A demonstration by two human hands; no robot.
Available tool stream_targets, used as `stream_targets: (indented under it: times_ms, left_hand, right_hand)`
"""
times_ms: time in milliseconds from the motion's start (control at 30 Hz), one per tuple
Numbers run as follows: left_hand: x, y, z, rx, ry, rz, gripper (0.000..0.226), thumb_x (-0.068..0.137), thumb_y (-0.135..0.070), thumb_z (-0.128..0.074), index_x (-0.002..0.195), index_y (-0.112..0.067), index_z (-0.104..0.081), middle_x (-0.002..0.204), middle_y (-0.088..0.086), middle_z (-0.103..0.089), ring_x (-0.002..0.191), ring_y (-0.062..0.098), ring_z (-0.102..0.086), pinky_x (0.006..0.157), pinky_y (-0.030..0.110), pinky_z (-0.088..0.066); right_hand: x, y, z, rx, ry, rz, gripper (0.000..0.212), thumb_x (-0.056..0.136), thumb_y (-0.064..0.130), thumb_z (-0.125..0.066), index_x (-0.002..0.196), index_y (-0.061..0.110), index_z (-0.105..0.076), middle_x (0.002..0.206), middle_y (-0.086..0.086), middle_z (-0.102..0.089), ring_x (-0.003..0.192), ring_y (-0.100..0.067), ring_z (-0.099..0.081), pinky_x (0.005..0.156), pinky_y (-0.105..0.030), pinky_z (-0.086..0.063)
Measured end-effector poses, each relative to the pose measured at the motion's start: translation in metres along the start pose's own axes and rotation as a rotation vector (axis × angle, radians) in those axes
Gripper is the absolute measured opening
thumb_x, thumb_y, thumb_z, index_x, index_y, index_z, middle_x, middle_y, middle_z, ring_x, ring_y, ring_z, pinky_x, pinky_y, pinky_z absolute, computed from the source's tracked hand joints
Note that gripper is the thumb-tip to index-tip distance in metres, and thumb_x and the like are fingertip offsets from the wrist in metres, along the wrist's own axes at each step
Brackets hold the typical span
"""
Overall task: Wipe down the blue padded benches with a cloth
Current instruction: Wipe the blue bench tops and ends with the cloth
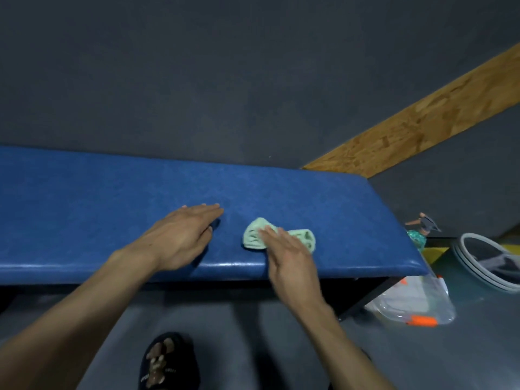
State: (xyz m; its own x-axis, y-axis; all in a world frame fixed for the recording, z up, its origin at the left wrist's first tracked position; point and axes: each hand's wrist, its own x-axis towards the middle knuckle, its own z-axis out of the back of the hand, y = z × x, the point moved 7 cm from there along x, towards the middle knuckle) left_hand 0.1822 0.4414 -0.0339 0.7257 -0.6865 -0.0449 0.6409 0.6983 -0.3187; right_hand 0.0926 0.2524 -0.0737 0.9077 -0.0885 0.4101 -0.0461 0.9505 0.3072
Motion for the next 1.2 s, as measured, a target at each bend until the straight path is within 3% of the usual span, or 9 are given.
stream_targets:
  times_ms: [200, 367, 467, 567, 667, 767, 867, 1000, 1200]
  left_hand:
    - [-0.007, 0.005, 0.000, 0.018, 0.002, 0.021, 0.072, 0.086, -0.038, -0.017, 0.155, -0.022, -0.027, 0.163, -0.005, -0.023, 0.151, 0.014, -0.021, 0.124, 0.034, -0.012]
    - [-0.011, 0.010, -0.001, 0.014, 0.003, 0.025, 0.071, 0.086, -0.038, -0.018, 0.155, -0.022, -0.027, 0.163, -0.004, -0.024, 0.151, 0.015, -0.022, 0.124, 0.037, -0.014]
    - [-0.008, 0.009, -0.001, 0.010, 0.001, 0.016, 0.071, 0.087, -0.039, -0.019, 0.155, -0.022, -0.027, 0.163, -0.004, -0.024, 0.151, 0.014, -0.021, 0.124, 0.036, -0.014]
    - [-0.005, 0.007, -0.002, 0.006, -0.001, 0.010, 0.071, 0.087, -0.040, -0.018, 0.155, -0.023, -0.026, 0.163, -0.005, -0.023, 0.151, 0.012, -0.020, 0.124, 0.035, -0.013]
    - [-0.006, 0.006, -0.001, -0.004, 0.000, 0.003, 0.071, 0.087, -0.040, -0.018, 0.156, -0.023, -0.025, 0.163, -0.007, -0.021, 0.151, 0.011, -0.019, 0.124, 0.034, -0.011]
    - [-0.011, 0.012, -0.002, -0.004, -0.005, 0.000, 0.071, 0.087, -0.040, -0.017, 0.156, -0.023, -0.025, 0.163, -0.007, -0.022, 0.151, 0.011, -0.019, 0.124, 0.033, -0.012]
    - [-0.016, 0.025, -0.005, 0.023, 0.009, 0.016, 0.071, 0.088, -0.040, -0.017, 0.156, -0.023, -0.025, 0.163, -0.006, -0.022, 0.151, 0.012, -0.020, 0.124, 0.034, -0.012]
    - [-0.021, 0.032, -0.005, 0.028, 0.019, 0.037, 0.071, 0.087, -0.040, -0.018, 0.156, -0.023, -0.025, 0.163, -0.006, -0.021, 0.151, 0.012, -0.019, 0.124, 0.034, -0.011]
    - [-0.015, 0.022, 0.000, 0.031, -0.011, -0.004, 0.089, 0.077, -0.055, -0.002, 0.155, -0.021, -0.029, 0.162, -0.003, -0.026, 0.150, 0.015, -0.023, 0.123, 0.040, -0.019]
  right_hand:
    - [-0.028, -0.114, 0.054, -0.089, -0.117, -0.336, 0.038, 0.090, 0.000, -0.057, 0.126, 0.009, -0.065, 0.130, -0.014, -0.064, 0.124, -0.036, -0.058, 0.109, -0.042, -0.042]
    - [-0.030, -0.037, 0.013, -0.079, -0.243, -0.335, 0.046, 0.082, 0.008, -0.052, 0.125, 0.013, -0.067, 0.132, -0.009, -0.064, 0.124, -0.036, -0.056, 0.107, -0.046, -0.041]
    - [-0.027, 0.034, -0.019, 0.008, -0.234, -0.227, 0.049, 0.080, 0.007, -0.057, 0.127, 0.018, -0.066, 0.136, -0.002, -0.061, 0.131, -0.028, -0.052, 0.109, -0.043, -0.034]
    - [-0.031, 0.058, -0.022, 0.031, -0.145, -0.036, 0.053, 0.084, 0.008, -0.055, 0.135, 0.024, -0.059, 0.143, 0.005, -0.056, 0.138, -0.021, -0.045, 0.113, -0.040, -0.031]
    - [-0.042, 0.005, -0.002, -0.065, -0.058, 0.040, 0.056, 0.087, 0.012, -0.047, 0.142, 0.024, -0.052, 0.149, 0.007, -0.049, 0.141, -0.019, -0.042, 0.114, -0.042, -0.034]
    - [-0.056, -0.079, 0.036, -0.082, -0.153, -0.132, 0.049, 0.092, 0.014, -0.042, 0.140, 0.018, -0.054, 0.149, 0.007, -0.044, 0.138, -0.027, -0.045, 0.114, -0.043, -0.034]
    - [-0.065, -0.103, 0.046, -0.042, -0.296, -0.337, 0.044, 0.092, 0.010, -0.046, 0.134, 0.012, -0.060, 0.142, 0.004, -0.053, 0.137, -0.030, -0.045, 0.114, -0.045, -0.033]
    - [-0.068, -0.033, 0.003, 0.071, -0.459, -0.366, 0.043, 0.091, 0.003, -0.050, 0.132, 0.009, -0.062, 0.141, -0.003, -0.056, 0.137, -0.030, -0.045, 0.117, -0.047, -0.027]
    - [-0.047, 0.085, -0.041, 0.104, -0.230, -0.017, 0.050, 0.092, 0.013, -0.041, 0.140, 0.021, -0.055, 0.149, 0.006, -0.049, 0.144, -0.020, -0.036, 0.118, -0.044, -0.025]
